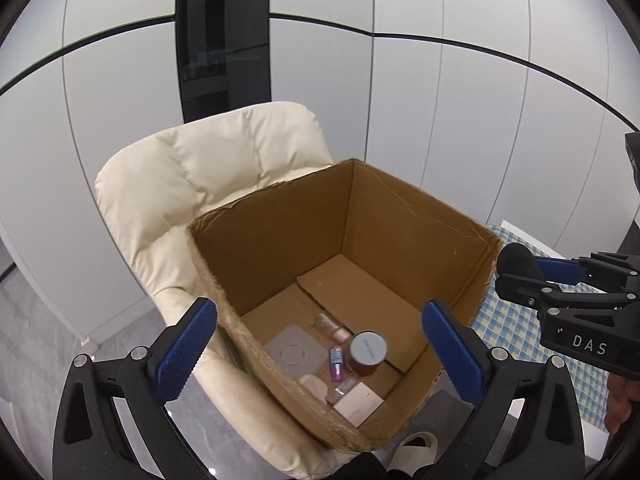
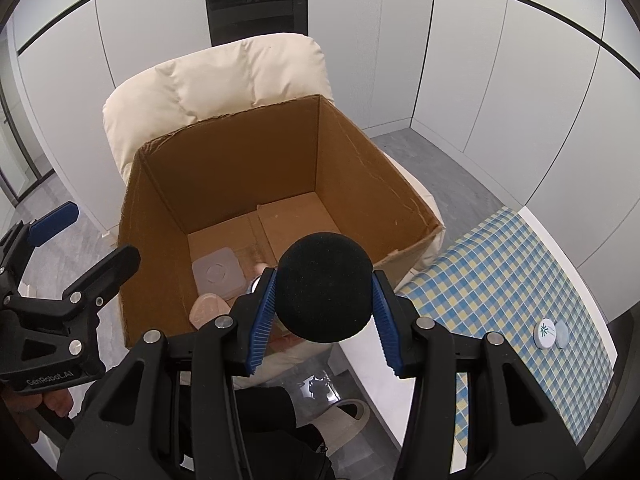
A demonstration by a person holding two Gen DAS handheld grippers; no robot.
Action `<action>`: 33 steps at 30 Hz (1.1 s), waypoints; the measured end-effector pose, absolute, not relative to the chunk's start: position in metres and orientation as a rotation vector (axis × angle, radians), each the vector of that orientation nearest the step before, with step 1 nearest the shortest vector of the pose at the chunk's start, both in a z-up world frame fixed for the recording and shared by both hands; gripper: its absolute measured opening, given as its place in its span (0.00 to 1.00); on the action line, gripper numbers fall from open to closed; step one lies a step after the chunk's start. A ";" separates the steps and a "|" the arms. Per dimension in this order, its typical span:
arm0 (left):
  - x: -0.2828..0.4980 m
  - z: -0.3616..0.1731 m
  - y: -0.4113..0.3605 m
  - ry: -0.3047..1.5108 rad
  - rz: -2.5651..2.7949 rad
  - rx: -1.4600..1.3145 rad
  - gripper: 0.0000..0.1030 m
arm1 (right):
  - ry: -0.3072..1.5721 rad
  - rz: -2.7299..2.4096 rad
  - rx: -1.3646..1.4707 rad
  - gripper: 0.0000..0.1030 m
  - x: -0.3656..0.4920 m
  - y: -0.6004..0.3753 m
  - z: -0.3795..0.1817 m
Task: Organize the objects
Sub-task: 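Lower the pink-capped bottle into the box and open the left gripper, then lower the black sponge into the box and open the right gripper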
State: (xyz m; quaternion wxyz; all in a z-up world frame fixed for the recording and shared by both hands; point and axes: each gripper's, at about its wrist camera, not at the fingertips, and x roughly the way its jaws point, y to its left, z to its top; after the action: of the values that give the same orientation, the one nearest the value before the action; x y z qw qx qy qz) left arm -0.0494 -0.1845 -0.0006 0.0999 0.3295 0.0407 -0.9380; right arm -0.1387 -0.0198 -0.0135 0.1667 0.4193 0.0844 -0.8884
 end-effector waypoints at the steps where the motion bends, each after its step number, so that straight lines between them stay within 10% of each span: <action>1: -0.048 -0.001 -0.187 0.126 -2.768 0.977 0.99 | 0.241 -2.527 1.192 0.47 -0.139 -0.021 -0.014; 33: -0.009 0.001 -0.263 0.213 -2.624 0.928 0.99 | 0.319 -2.434 1.144 0.50 -0.144 -0.105 -0.018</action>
State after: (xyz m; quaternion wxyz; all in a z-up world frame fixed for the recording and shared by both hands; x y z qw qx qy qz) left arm -0.0093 -0.2625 0.0007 0.1742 0.3273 0.0751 -0.9257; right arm -0.1440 -0.1054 -0.0177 0.2150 0.4126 0.1151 -0.8777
